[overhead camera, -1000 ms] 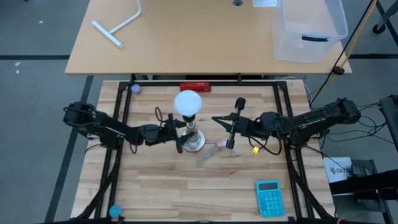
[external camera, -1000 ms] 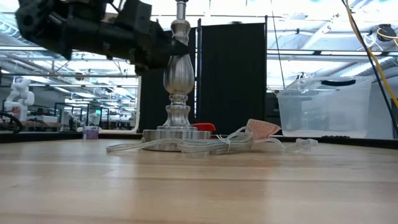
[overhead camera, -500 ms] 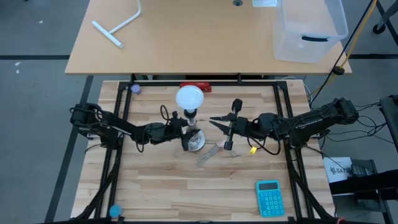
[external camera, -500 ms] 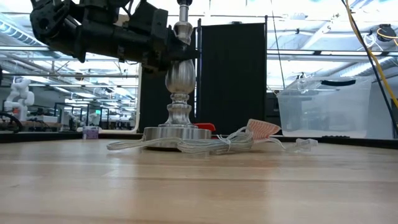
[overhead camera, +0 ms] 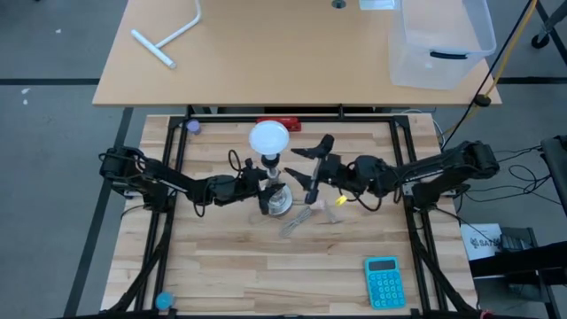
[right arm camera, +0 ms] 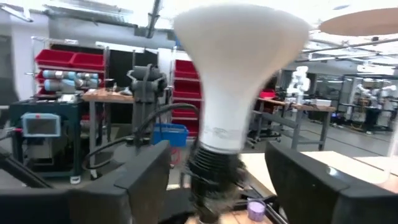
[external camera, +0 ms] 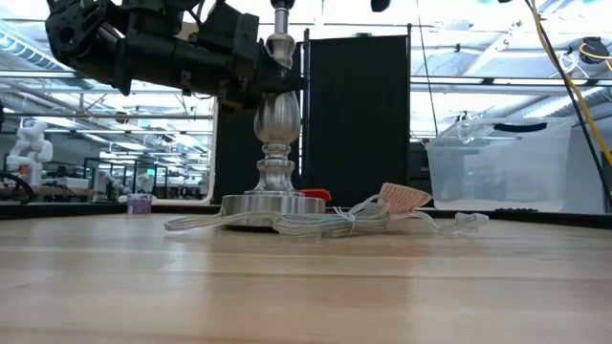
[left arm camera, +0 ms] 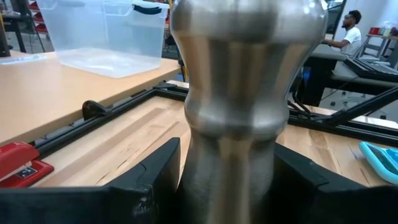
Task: Screw lightbulb
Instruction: Remove the white lightbulb from the silver lamp
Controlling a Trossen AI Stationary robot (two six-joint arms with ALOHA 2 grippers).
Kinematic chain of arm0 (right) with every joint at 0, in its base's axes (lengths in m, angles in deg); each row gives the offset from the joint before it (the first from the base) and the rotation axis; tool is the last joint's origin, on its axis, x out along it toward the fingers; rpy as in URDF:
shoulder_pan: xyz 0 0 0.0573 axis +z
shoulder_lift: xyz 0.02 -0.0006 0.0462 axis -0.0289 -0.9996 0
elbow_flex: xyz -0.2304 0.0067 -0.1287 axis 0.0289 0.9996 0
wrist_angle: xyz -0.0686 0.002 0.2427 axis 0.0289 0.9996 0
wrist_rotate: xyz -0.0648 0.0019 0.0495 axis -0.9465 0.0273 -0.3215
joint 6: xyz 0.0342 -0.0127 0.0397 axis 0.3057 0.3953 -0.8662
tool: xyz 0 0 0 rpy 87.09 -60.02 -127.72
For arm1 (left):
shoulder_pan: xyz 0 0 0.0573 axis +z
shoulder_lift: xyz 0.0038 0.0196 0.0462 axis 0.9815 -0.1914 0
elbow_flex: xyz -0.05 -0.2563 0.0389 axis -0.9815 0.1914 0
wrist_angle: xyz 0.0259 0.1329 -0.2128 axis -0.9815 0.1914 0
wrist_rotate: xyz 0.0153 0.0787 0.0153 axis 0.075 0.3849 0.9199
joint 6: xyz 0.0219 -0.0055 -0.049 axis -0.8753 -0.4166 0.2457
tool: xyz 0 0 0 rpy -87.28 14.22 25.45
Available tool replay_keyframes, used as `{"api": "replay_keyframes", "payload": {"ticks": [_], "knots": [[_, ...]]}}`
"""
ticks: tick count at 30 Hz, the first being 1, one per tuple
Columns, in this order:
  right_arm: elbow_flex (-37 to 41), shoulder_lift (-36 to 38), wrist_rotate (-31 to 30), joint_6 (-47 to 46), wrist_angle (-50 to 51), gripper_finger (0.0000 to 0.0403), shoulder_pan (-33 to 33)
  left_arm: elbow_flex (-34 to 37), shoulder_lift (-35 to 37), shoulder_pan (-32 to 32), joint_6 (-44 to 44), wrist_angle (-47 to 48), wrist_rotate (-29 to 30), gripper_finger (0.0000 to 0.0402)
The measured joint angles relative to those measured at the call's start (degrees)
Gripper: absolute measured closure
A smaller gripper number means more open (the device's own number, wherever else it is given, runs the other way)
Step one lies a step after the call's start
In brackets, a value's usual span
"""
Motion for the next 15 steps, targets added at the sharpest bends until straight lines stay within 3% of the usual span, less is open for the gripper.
{"api": "replay_keyframes", "payload": {"ticks": [9, 15], "knots": [[-10.6, -5.9, 0.9, -3.1, 7.9, 0.0136, -1.0, 0.0, 0.0, 0.0, 0.0, 0.9, 0.1, 0.0207], [-16.9, -9.2, -3.1, -5.8, 14.1, 0.0139, -2.2, 0.0, -0.1, 0.0, -0.8, 1.2, 0.1, 0.0207]]}}
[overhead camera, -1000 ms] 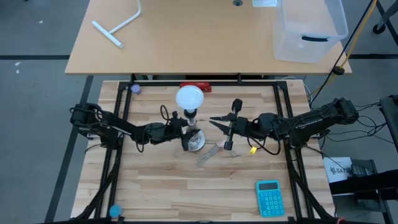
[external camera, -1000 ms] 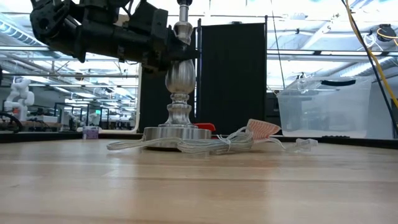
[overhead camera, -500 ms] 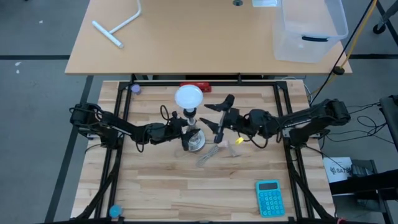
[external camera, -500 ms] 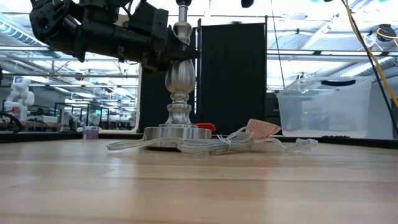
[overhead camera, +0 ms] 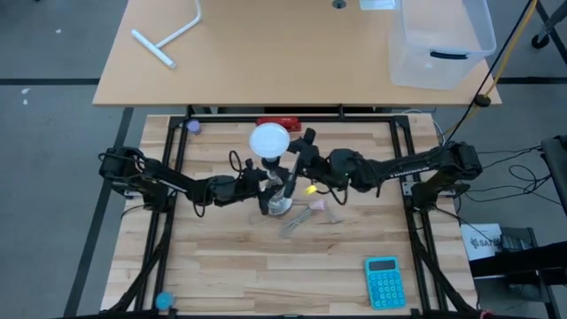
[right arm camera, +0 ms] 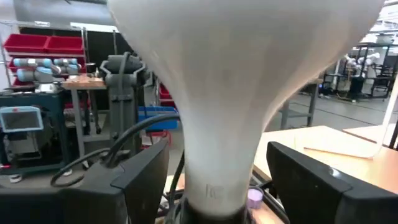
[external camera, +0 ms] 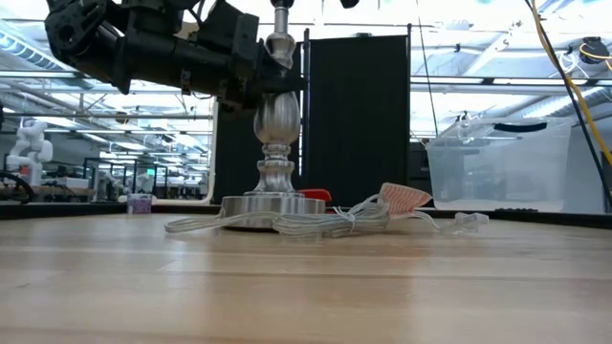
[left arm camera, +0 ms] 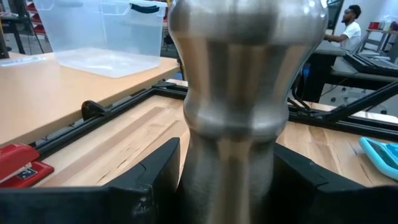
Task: Screw lightbulb
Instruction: Remove the white lightbulb from the silver lamp
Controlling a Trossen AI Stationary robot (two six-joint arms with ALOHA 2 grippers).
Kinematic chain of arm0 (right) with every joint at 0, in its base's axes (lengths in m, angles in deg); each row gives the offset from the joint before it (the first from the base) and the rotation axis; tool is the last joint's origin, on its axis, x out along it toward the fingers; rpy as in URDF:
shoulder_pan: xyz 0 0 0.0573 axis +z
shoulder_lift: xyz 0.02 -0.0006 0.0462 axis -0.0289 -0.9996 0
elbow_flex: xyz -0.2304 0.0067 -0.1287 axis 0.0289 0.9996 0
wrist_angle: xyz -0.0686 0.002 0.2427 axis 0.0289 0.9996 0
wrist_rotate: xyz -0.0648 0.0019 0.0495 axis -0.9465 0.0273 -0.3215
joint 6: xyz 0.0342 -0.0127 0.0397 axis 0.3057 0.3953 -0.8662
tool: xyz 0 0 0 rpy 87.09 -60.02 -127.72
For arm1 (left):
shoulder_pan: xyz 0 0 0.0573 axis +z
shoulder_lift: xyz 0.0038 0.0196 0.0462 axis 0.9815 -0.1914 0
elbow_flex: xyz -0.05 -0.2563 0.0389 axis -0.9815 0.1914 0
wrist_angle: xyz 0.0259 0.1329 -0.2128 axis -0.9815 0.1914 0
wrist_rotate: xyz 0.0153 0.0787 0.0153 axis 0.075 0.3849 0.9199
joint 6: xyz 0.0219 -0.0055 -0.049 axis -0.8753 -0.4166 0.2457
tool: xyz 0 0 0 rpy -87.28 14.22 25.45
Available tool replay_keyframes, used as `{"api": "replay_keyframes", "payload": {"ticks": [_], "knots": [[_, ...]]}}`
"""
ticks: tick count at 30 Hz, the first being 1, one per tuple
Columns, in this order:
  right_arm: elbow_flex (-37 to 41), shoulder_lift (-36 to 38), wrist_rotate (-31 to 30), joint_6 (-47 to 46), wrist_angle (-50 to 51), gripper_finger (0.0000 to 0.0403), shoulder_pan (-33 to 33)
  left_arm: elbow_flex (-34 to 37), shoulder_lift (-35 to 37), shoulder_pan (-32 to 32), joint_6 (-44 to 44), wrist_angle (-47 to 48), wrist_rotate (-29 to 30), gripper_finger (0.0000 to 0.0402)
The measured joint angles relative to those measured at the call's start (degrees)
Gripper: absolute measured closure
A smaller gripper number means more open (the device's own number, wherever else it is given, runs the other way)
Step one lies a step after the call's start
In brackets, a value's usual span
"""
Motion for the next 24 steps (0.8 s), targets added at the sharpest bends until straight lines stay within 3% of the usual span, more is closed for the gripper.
{"api": "replay_keyframes", "payload": {"ticks": [8, 16, 24], "knots": [[-5.0, -3.4, 0.3, 0.3, 2.9, 0.0159, -0.6, 0.0, 0.0, 0.0, -0.4, 0.8, -0.2, 0.0207], [-5.0, -2.2, 0.4, 1.6, 6.2, 0.0207, -0.7, 0.0, 0.0, 0.0, -0.5, 1.7, -1.2, 0.0207], [-5.0, 0.8, 9.1, 1.0, 11.1, 0.0251, -2.1, 0.0, 0.0, 0.0, -1.1, 1.8, -2.3, 0.0207]]}}
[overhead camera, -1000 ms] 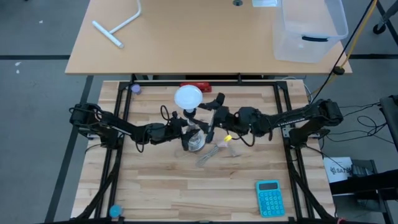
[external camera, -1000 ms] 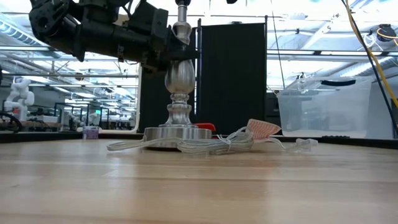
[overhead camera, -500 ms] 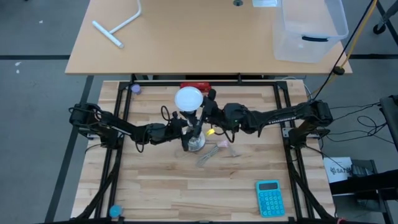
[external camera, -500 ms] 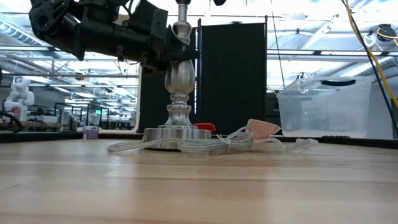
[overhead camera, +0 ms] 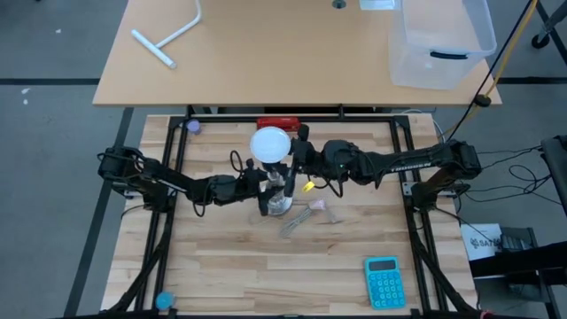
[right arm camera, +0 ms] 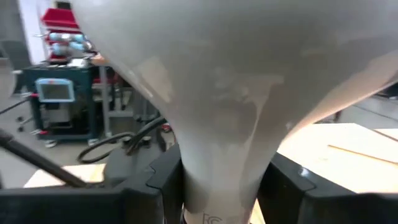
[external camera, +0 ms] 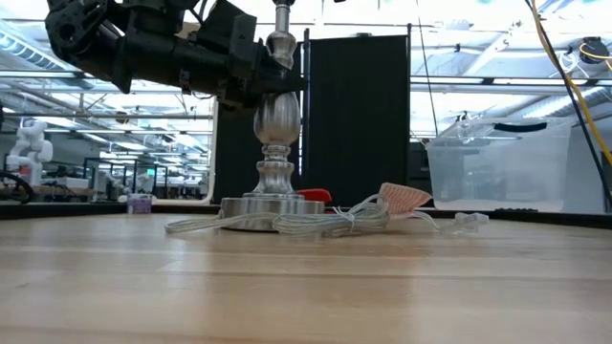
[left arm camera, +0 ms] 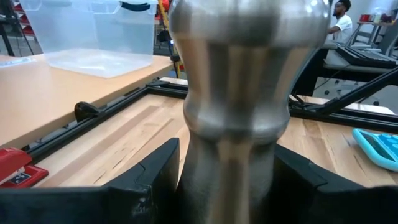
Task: Screw lightbulb
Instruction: Remove the white lightbulb from the silver lamp
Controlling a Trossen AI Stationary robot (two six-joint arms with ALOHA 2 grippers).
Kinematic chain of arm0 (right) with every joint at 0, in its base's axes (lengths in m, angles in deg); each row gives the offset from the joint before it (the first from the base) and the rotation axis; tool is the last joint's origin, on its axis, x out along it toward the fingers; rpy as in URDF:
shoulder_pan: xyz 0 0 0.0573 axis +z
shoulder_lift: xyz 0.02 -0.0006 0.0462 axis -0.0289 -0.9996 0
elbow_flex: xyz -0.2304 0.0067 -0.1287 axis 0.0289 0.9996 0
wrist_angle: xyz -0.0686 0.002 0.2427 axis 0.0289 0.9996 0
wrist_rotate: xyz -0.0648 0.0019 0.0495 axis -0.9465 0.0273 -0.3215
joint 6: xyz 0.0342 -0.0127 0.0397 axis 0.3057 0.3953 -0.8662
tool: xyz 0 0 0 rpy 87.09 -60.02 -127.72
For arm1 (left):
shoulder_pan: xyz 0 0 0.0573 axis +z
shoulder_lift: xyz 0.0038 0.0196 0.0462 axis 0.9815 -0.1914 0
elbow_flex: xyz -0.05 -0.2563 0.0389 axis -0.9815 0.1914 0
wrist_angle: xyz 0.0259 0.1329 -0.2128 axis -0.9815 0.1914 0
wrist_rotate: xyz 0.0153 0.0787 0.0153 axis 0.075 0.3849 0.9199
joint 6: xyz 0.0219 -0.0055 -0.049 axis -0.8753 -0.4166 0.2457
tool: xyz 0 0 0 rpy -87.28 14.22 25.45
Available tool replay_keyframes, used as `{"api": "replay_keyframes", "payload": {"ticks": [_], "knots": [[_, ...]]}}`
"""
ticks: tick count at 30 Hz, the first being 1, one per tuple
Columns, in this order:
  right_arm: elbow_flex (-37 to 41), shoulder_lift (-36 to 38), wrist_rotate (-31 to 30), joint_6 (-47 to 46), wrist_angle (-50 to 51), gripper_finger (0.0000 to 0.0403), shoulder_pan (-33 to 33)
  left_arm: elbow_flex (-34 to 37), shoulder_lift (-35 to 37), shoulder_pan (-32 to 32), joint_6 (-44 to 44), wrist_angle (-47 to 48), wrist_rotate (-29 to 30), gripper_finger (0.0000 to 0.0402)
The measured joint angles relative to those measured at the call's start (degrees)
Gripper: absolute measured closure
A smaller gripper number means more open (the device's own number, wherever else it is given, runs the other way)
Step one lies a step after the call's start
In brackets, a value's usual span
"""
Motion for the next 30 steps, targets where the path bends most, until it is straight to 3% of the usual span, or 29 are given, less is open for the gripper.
{"api": "replay_keyframes", "payload": {"ticks": [16, 22, 30], "knots": [[0.0, 0.6, 20.5, 0.6, 1.9, 0.0243, -5.4, 0.1, 0.0, 0.1, -1.3, 0.0, -5.3, 0.0207], [0.0, 0.6, 21.1, -0.6, 2.0, 0.0220, -5.8, 0.1, 0.0, 0.1, -1.1, 0.0, -5.5, 0.0207], [0.0, 2.1, 21.0, 1.8, 4.1, 0.0151, -5.6, 0.1, 0.0, 0.1, -0.8, 0.0, -5.6, 0.0207]]}}
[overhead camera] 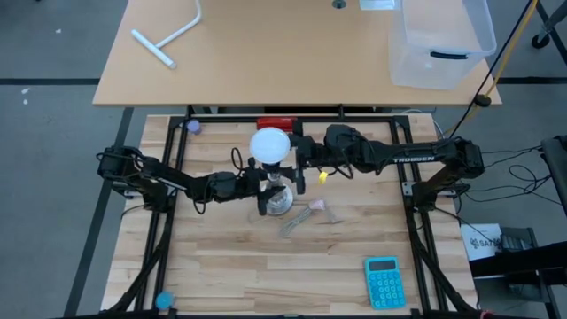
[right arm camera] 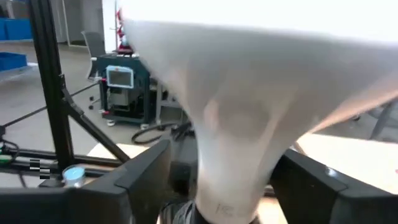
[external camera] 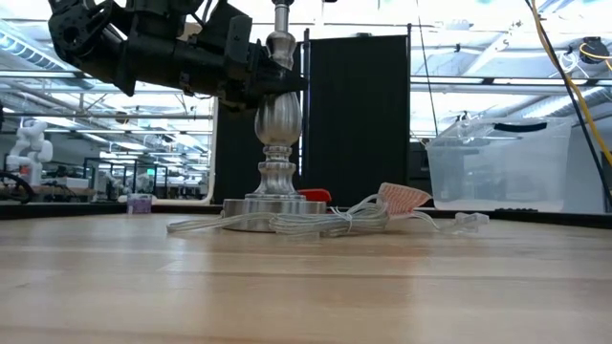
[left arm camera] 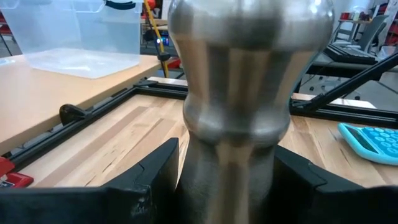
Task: Screw lightbulb
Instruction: Remove the white lightbulb from the silver lamp
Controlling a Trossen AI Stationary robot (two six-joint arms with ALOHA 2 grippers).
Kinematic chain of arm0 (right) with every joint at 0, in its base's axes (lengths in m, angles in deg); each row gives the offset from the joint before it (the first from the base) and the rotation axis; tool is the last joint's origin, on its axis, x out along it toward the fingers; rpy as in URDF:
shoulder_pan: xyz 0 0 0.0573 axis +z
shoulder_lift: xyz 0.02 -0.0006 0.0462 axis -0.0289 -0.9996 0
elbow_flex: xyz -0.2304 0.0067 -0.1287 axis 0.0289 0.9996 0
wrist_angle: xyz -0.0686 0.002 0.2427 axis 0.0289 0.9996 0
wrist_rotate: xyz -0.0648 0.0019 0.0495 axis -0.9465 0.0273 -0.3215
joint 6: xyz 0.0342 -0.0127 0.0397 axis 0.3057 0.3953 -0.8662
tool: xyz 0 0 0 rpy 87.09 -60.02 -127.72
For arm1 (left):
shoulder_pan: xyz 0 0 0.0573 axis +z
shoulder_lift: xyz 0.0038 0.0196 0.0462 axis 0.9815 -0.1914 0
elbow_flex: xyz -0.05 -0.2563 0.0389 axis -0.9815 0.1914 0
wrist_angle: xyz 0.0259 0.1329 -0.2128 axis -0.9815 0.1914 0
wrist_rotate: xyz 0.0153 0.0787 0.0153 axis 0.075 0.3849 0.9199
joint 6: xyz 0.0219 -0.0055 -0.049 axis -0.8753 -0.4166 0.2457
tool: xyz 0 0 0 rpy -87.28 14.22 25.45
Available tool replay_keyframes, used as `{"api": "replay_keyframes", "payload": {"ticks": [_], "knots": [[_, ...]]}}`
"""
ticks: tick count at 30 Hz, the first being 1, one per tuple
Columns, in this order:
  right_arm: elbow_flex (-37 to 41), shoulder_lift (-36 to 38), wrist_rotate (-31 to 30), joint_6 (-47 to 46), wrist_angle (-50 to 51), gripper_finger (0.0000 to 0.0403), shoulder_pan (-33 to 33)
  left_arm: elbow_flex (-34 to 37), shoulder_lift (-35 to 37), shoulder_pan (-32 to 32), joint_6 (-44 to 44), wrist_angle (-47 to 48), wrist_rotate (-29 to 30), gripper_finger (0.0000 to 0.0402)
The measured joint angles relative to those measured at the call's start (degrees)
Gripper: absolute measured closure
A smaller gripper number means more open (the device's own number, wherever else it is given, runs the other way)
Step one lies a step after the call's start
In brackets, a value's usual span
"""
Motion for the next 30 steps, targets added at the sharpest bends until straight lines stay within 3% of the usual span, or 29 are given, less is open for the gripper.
{"api": "replay_keyframes", "payload": {"ticks": [9, 14, 17, 20, 26, 30], "knots": [[0.0, 7.6, -9.2, 3.7, 9.5, 0.0137, 0.0, 0.0, 0.0, -0.3, 0.0, 0.0, 0.3, 0.0207], [-0.1, 9.1, -10.9, 1.9, 15.7, 0.0137, 1.5, 0.0, 0.0, -0.4, 0.1, 0.0, 1.0, 0.0207], [0.0, 8.4, -16.6, 1.8, 16.7, 0.0138, 4.0, 0.0, 0.0, -0.4, 0.0, 0.0, 1.2, 0.0207], [1.1, 7.6, -21.0, 1.3, 13.6, 0.0138, 6.7, 0.0, 0.0, -0.4, 0.0, 0.0, 1.5, 0.0207], [5.0, 5.8, -36.9, 2.1, 4.2, 0.0138, 11.6, 0.0, 0.0, -0.5, 0.3, 0.0, 2.9, 0.0207], [7.7, 3.8, -37.9, 2.0, -3.9, 0.0138, 12.9, 0.0, 0.0, -0.5, 0.3, 0.0, 3.0, 0.0207]]}}
